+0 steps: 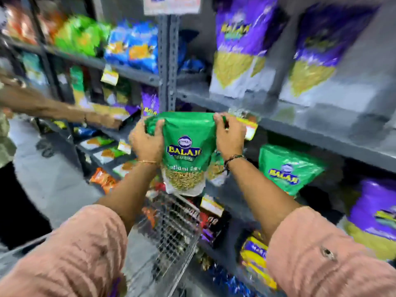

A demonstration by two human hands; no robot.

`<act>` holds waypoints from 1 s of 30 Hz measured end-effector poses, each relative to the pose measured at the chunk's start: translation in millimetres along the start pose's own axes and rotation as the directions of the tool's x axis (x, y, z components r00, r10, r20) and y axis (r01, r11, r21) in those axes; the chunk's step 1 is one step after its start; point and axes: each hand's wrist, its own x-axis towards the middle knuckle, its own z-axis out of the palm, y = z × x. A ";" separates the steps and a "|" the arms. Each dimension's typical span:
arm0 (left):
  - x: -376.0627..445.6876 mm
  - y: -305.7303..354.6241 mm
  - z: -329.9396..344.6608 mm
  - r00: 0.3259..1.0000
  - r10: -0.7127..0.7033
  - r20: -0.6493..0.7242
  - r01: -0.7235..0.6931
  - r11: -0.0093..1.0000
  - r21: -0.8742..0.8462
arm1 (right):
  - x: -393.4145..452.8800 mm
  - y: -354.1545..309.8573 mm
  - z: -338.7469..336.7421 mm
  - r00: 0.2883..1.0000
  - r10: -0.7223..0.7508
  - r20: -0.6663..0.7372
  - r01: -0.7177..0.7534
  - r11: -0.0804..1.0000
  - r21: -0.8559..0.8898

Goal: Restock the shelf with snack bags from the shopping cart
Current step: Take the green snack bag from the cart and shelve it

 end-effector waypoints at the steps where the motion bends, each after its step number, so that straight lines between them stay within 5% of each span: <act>1: 9.2 29.0 12.4 0.999 0.052 -0.002 -0.052 0.996 -0.072 | 20.6 -13.6 -16.7 0.997 -0.018 -0.069 0.017 1.000 -0.009; 7: 41.0 182.2 91.0 0.958 0.266 0.107 -0.201 0.889 -0.410 | 119.5 -68.4 -139.8 0.941 -0.118 -0.317 0.097 0.992 -0.083; 17: -39.9 352.9 254.2 0.914 0.303 0.270 -0.036 0.722 -0.691 | 197.0 -70.7 -371.9 0.830 -0.198 -0.522 0.006 0.938 -0.347; 24: -128.4 408.9 346.7 0.866 0.258 0.429 0.185 0.632 -0.753 | 206.8 -29.7 -486.2 0.749 -0.202 -0.631 -0.059 0.928 -0.367; 30: -177.1 400.8 370.4 0.876 0.313 0.366 0.076 0.660 -0.747 | 180.0 24.1 -510.9 0.803 -0.033 -0.595 -0.147 0.957 -0.251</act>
